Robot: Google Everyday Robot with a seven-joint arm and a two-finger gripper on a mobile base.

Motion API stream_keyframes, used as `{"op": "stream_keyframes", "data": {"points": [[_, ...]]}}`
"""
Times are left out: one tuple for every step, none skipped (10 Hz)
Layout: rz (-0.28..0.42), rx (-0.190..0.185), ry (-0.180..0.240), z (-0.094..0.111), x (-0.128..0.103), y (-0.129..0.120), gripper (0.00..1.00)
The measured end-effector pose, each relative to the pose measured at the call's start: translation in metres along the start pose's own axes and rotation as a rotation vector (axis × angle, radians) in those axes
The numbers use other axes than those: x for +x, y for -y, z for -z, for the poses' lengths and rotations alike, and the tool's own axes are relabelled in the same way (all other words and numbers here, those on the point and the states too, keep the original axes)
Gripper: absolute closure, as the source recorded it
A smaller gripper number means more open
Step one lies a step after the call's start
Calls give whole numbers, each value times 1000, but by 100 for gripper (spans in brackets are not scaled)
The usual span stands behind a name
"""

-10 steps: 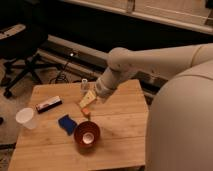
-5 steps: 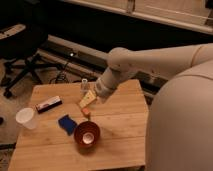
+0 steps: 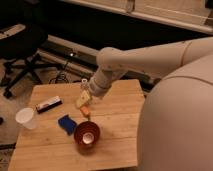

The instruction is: Place the white sponge in the ceramic cup

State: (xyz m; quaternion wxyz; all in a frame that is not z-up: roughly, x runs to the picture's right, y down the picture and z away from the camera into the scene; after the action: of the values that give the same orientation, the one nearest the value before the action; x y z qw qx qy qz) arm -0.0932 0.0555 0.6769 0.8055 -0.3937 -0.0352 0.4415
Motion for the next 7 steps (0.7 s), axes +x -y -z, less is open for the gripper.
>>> {"op": "stream_keyframes", "data": {"points": [[46,47,2,-7,-12,-12,20],[90,96,6,-15,-23,-23,20],[134,152,8,-24,-34,-33,20],[178,208,7,-36,-45,-44,20],[208,241,1,-48,-52,-54,20],[232,271,-9,-61,-57,-63,20],[245,289,-24,-74,-59,-70,20]]}}
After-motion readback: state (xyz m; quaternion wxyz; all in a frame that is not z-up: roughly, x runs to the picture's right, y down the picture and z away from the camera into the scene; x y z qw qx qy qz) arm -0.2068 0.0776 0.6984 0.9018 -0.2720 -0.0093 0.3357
